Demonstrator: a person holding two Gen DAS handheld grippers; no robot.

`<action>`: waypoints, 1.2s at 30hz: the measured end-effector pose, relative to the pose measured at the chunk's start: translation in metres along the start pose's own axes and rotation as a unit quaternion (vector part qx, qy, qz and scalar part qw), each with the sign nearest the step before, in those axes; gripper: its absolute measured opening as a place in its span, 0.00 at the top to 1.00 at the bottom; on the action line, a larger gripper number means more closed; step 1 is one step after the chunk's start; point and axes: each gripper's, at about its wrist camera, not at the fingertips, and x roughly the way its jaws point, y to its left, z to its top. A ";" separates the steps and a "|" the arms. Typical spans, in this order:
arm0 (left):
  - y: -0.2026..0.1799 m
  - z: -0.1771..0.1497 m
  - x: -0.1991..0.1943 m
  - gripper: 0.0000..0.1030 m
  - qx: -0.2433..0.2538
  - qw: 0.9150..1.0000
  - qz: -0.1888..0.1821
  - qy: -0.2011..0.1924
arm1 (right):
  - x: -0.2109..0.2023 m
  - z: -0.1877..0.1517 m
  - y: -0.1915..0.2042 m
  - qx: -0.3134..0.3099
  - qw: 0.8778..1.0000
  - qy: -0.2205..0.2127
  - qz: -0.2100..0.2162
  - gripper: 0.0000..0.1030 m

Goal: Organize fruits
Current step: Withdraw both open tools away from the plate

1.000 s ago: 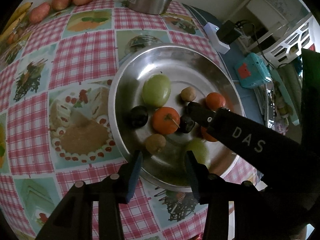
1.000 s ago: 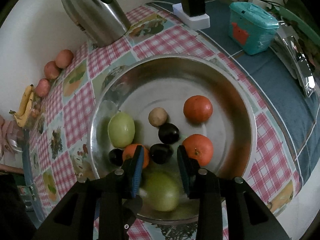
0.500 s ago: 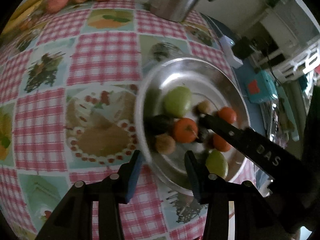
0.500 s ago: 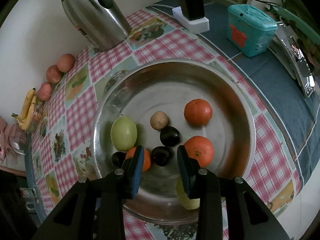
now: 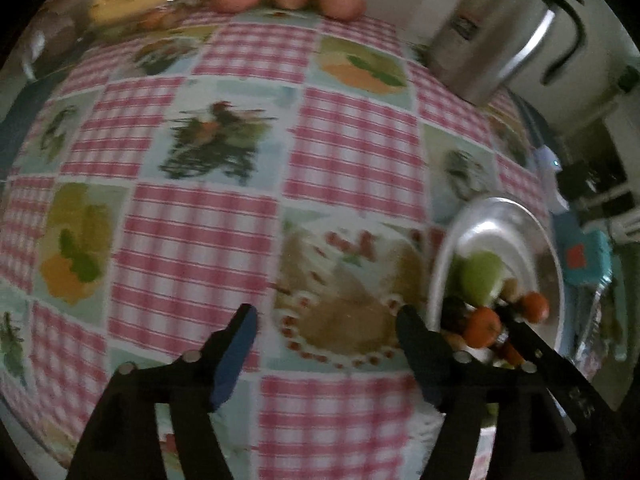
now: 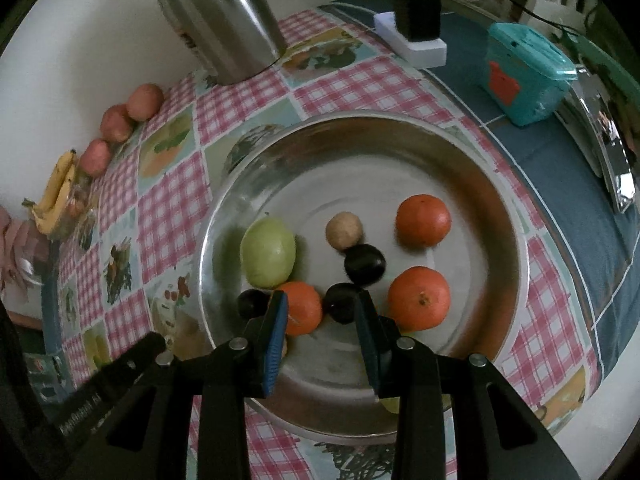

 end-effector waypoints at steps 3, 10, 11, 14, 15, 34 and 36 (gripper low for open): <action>0.012 0.004 -0.002 0.14 -0.008 1.000 0.028 -0.010 | 0.002 -0.002 0.007 -0.016 1.000 0.004 -0.005 0.66; 0.025 0.008 0.000 0.04 -0.013 0.998 0.063 -0.020 | 0.006 -0.005 0.021 -0.044 0.999 0.005 -0.017 0.49; 0.028 0.008 -0.001 0.03 -0.013 0.997 0.068 -0.021 | 0.006 -0.005 0.022 -0.046 0.999 0.006 -0.018 0.47; 0.031 0.009 0.000 0.01 -0.008 0.996 0.084 -0.025 | 0.007 -0.006 0.025 -0.052 0.998 0.004 -0.023 0.38; 0.033 0.010 0.000 0.00 -0.006 0.996 0.091 -0.026 | 0.007 -0.006 0.025 -0.054 0.998 0.002 -0.024 0.38; 0.011 0.011 -0.015 0.00 0.068 0.967 0.212 -0.120 | 0.008 -0.019 0.053 -0.112 0.994 -0.010 -0.015 0.11; 0.012 0.008 -0.016 0.00 0.070 0.967 0.214 -0.120 | 0.009 -0.023 0.056 -0.118 0.993 -0.009 -0.017 0.11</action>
